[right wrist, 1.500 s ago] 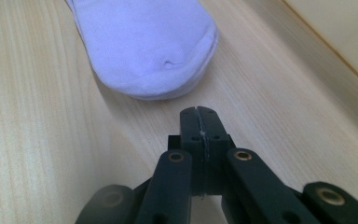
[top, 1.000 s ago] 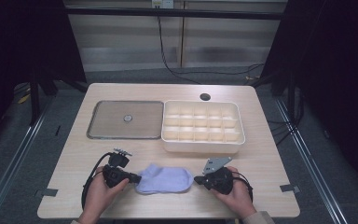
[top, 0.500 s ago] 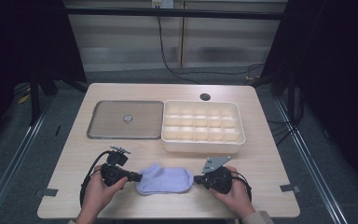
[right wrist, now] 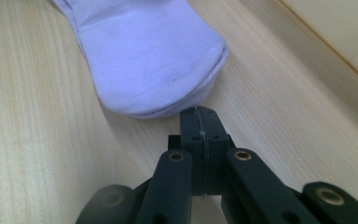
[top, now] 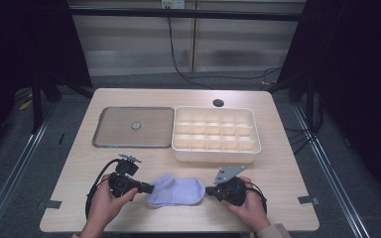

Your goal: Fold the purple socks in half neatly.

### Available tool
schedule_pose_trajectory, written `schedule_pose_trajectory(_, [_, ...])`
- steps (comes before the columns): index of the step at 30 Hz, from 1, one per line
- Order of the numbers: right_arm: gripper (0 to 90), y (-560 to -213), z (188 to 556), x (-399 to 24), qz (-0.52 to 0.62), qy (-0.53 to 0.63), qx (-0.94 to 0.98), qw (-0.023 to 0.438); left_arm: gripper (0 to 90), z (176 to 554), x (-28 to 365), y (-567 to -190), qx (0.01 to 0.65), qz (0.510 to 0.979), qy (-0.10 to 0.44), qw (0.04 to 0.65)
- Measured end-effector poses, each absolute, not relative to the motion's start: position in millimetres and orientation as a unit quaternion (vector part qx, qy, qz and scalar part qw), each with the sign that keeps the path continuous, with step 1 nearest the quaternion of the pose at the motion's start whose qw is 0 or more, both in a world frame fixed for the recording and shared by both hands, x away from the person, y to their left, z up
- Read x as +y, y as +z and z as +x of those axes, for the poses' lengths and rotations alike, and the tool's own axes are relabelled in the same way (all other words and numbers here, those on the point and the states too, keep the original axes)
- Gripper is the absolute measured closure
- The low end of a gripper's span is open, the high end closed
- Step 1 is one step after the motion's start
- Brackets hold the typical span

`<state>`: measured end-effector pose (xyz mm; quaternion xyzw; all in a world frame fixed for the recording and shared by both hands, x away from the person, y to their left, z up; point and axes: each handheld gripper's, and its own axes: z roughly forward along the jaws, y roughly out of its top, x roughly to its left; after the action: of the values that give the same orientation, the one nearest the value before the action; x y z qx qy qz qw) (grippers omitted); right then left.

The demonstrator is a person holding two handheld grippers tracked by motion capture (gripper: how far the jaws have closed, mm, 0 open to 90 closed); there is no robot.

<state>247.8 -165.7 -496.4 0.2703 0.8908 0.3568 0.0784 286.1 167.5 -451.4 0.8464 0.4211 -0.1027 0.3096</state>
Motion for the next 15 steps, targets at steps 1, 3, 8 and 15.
schedule_pose_trajectory(1, [90.0, -496.3, 248.2, -165.8, 0.268, 0.355, 0.892, 0.081, 84.4, 285.7, 166.7, -449.6, 0.419, 0.847, -0.105, 0.31])
schedule_pose_trajectory(3, [90.0, -496.6, 248.6, -165.6, 0.268, 0.357, 0.891, 0.081, 84.5, 285.7, 166.0, -448.1, 0.418, 0.846, -0.108, 0.312])
schedule_pose_trajectory(8, [90.0, -496.5, 249.3, -163.8, 0.27, 0.357, 0.891, 0.081, 84.5, 285.8, 164.7, -446.5, 0.418, 0.846, -0.111, 0.313])
schedule_pose_trajectory(15, [90.0, -496.6, 249.8, -159.6, 0.266, 0.358, 0.892, 0.079, 84.5, 286.1, 162.8, -439.2, 0.418, 0.842, -0.114, 0.321])
